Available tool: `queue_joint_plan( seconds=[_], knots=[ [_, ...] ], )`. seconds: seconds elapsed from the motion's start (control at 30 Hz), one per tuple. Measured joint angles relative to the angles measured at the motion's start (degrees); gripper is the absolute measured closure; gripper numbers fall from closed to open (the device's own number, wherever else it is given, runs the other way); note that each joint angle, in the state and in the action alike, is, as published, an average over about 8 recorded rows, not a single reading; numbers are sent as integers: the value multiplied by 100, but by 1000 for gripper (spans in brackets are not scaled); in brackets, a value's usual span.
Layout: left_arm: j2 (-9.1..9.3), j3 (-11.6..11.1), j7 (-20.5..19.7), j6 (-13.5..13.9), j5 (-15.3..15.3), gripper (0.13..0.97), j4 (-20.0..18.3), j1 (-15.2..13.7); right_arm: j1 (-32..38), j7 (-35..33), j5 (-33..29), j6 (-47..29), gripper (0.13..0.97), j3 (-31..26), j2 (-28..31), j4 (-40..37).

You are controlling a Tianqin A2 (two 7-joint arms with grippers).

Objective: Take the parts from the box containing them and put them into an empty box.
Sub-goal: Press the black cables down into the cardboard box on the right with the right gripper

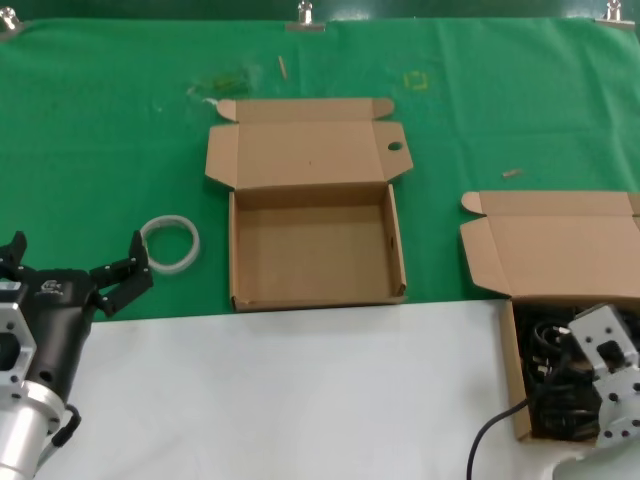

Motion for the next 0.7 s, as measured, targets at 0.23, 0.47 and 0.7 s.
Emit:
queue_joint_plan(
  seconds=[0.23, 0.47, 0.7],
  knots=[
    [0, 0, 0, 0, 0, 132, 0, 0, 523, -1772, 705, 242, 129, 123, 0, -333],
    [0, 0, -3, 0, 0, 132, 0, 0, 839, -2818, 1170, 130, 129, 249, 0, -663],
    [0, 0, -3, 0, 0, 132, 0, 0, 973, -3118, 1251, -20, 131, 326, 0, -873]
  ],
)
